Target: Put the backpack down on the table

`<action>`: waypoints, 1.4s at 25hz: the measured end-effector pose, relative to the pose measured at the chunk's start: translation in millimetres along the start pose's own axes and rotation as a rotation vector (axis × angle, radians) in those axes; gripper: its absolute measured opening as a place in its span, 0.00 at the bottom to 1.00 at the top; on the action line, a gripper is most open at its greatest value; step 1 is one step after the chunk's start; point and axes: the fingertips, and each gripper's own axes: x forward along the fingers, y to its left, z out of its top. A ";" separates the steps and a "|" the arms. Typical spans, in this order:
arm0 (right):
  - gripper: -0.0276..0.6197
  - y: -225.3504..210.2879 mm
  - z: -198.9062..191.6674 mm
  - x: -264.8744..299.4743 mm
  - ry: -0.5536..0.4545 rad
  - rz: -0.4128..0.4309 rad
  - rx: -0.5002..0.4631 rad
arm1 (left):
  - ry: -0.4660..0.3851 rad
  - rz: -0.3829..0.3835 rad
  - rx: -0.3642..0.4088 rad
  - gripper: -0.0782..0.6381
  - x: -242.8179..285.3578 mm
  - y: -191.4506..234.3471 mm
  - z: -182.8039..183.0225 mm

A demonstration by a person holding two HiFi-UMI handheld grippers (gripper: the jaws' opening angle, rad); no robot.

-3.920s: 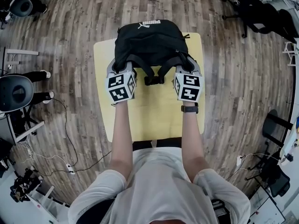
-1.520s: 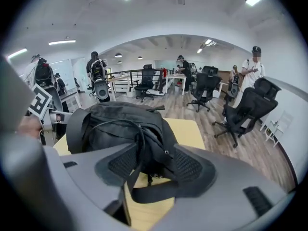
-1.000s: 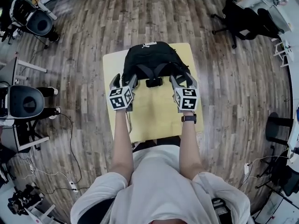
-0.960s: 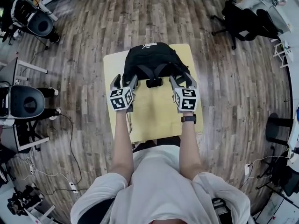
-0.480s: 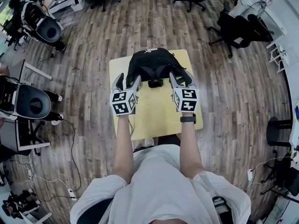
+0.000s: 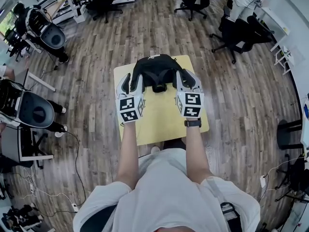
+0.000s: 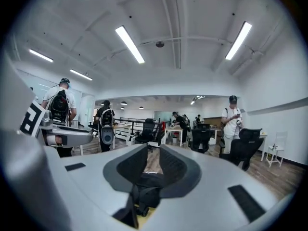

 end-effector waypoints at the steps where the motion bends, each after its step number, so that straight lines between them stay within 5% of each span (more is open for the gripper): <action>1: 0.18 0.7 3.4 -1.8 -0.007 0.001 -0.002 | -0.006 -0.005 0.001 0.37 -1.0 -2.4 3.0; 16: 0.06 2.6 29.6 -16.4 -0.077 0.001 0.054 | -0.044 0.025 0.032 0.12 -15.2 -10.1 29.6; 35: 0.06 7.9 28.3 -10.3 -0.052 -0.015 0.024 | -0.050 0.015 0.012 0.12 -16.1 -4.5 32.7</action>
